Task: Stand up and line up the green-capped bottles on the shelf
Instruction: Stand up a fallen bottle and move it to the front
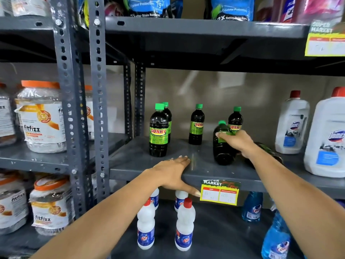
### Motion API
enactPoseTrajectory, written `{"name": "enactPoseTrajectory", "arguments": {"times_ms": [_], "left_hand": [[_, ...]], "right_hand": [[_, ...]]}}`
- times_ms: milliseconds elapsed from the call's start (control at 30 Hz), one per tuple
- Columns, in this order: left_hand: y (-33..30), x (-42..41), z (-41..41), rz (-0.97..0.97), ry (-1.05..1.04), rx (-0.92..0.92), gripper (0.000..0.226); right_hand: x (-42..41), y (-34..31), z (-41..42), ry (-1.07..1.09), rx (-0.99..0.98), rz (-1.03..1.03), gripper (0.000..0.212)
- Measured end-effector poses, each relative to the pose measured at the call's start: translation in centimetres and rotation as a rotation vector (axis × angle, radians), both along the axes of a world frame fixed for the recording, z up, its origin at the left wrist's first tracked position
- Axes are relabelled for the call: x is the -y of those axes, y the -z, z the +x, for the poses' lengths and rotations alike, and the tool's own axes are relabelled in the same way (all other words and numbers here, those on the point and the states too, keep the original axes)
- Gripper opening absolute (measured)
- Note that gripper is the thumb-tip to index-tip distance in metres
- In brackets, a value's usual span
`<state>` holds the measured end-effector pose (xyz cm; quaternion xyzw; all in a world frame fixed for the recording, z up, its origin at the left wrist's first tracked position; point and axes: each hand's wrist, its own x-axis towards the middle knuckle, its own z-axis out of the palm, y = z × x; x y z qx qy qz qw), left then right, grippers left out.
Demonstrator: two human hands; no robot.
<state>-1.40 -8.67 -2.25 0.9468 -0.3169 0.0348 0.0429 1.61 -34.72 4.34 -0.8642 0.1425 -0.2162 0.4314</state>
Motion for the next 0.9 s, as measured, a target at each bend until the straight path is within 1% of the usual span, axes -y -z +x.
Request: {"name": "enactPoseTrajectory", "arguments": {"times_ms": [100,167,267,333,400,467,500,533,567,600,633,667,700,767,833,900], "left_hand": [[0.2,0.3,0.0,0.009,-0.015,0.047,0.127],[0.3,0.3,0.0,0.017,-0.036,0.07,0.129],[0.5,0.3,-0.2,0.017,-0.074,0.107,0.134],[0.7,0.3,-0.2,0.011,-0.085,0.133,0.135],[0.8,0.3,-0.2,0.013,-0.091,0.147,0.135],[0.9,0.3,-0.1,0.017,-0.094,0.151,0.135],[0.9,0.3,0.0,0.02,-0.094,0.151,0.135],[0.9,0.3,0.0,0.022,-0.094,0.151,0.135],[0.9,0.3,0.0,0.022,-0.094,0.151,0.134],[0.9,0.3,0.0,0.02,-0.095,0.15,0.135],[0.9,0.3,0.0,0.016,-0.095,0.149,0.135],[0.9,0.3,0.0,0.013,-0.095,0.146,0.135],[0.9,0.3,0.0,0.009,-0.095,0.143,0.136],[0.9,0.3,0.0,0.006,-0.096,0.141,0.136],[0.9,0.3,0.0,0.006,-0.096,0.14,0.137],[0.8,0.3,-0.1,0.009,-0.098,0.141,0.137]], "right_hand": [[-2.6,0.6,0.1,-0.063,0.166,0.021,0.063],[-4.2,1.3,0.4,-0.135,0.229,0.05,0.069],[-5.7,2.6,0.9,-0.26,0.309,0.089,0.072],[-6.3,3.4,1.2,-0.285,0.36,0.139,0.074],[-6.3,3.9,1.7,-0.307,0.367,0.23,0.066],[-6.0,4.2,2.1,-0.373,0.334,0.348,0.05],[-5.8,4.3,2.3,-0.388,0.323,0.378,0.048],[-5.7,4.4,2.3,-0.371,0.325,0.361,0.047],[-5.5,4.5,2.3,-0.326,0.339,0.297,0.049],[-5.5,4.6,2.2,-0.272,0.35,0.206,0.056],[-5.3,4.6,2.3,-0.243,0.358,0.159,0.064],[-5.3,4.7,2.3,-0.257,0.344,0.169,0.07],[-5.4,4.6,2.3,-0.309,0.321,0.232,0.071],[-5.4,4.7,2.5,-0.375,0.276,0.317,0.066],[-5.4,4.8,2.5,-0.34,0.29,0.293,0.069],[-5.3,4.9,2.4,-0.29,0.304,0.213,0.083]]}}
